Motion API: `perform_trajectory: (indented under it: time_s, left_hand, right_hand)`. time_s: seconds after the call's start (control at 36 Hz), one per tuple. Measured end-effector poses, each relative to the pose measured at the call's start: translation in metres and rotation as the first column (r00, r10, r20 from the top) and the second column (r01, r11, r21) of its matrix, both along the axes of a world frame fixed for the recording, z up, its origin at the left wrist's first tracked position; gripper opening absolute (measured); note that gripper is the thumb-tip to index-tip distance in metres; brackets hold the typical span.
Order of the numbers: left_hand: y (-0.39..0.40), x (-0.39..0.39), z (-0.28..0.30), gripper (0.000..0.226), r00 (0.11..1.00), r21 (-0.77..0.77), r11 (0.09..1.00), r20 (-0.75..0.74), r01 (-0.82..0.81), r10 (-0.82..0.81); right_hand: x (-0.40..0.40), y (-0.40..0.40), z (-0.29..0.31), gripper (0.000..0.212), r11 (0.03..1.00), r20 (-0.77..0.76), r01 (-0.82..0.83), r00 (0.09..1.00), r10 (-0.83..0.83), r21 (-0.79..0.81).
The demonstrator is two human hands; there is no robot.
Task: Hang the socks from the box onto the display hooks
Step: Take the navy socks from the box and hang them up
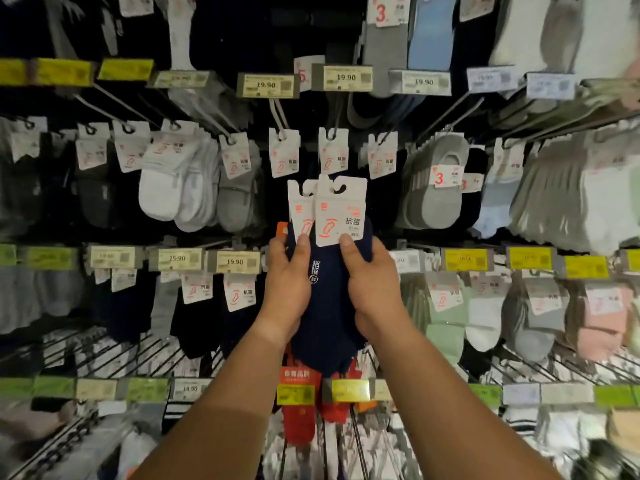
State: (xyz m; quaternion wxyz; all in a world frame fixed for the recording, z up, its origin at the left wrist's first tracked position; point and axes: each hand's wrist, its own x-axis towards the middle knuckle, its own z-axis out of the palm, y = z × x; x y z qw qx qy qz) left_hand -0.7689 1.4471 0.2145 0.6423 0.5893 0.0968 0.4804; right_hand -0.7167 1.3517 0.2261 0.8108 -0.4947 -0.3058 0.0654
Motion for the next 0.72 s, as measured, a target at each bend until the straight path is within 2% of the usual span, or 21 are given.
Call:
perform_trajectory:
  time_s: [0.11, 0.22, 0.28, 0.44, 0.58, 0.72]
  left_hand:
    - [0.018, 0.005, 0.014, 0.030, 0.998, -0.006, 0.999, 0.030, -0.053, 0.053]
    - [0.031, 0.010, 0.019, 0.007, 0.996, 0.013, 0.996, 0.030, -0.088, 0.088]
    - [0.034, 0.014, 0.020, 0.005, 0.996, 0.013, 0.996, 0.031, -0.088, 0.088]
    - [0.037, 0.022, 0.021, 0.029, 0.995, -0.006, 0.996, 0.051, -0.085, 0.085]
    - [0.045, 0.026, 0.017, 0.019, 0.992, -0.012, 0.994, 0.062, -0.106, 0.107]
    - [0.053, 0.027, 0.012, 0.028, 0.989, -0.007, 0.990, 0.043, -0.138, 0.138]
  right_hand:
    - [0.023, -0.002, 0.033, 0.017, 0.996, -0.100, -0.086, 0.991, 0.087, 0.015]
    - [0.045, -0.003, 0.072, 0.011, 0.992, -0.074, -0.111, 0.991, 0.107, -0.061]
    - [0.052, 0.000, 0.089, 0.013, 0.988, -0.053, -0.129, 0.991, 0.125, -0.090]
    - [0.067, 0.018, 0.129, 0.022, 0.988, -0.018, -0.092, 0.996, 0.090, -0.126]
    - [0.073, 0.028, 0.148, 0.019, 0.988, 0.029, -0.081, 0.996, 0.085, -0.129]
    - [0.078, 0.037, 0.161, 0.022, 0.991, 0.036, -0.064, 0.997, 0.069, -0.120]
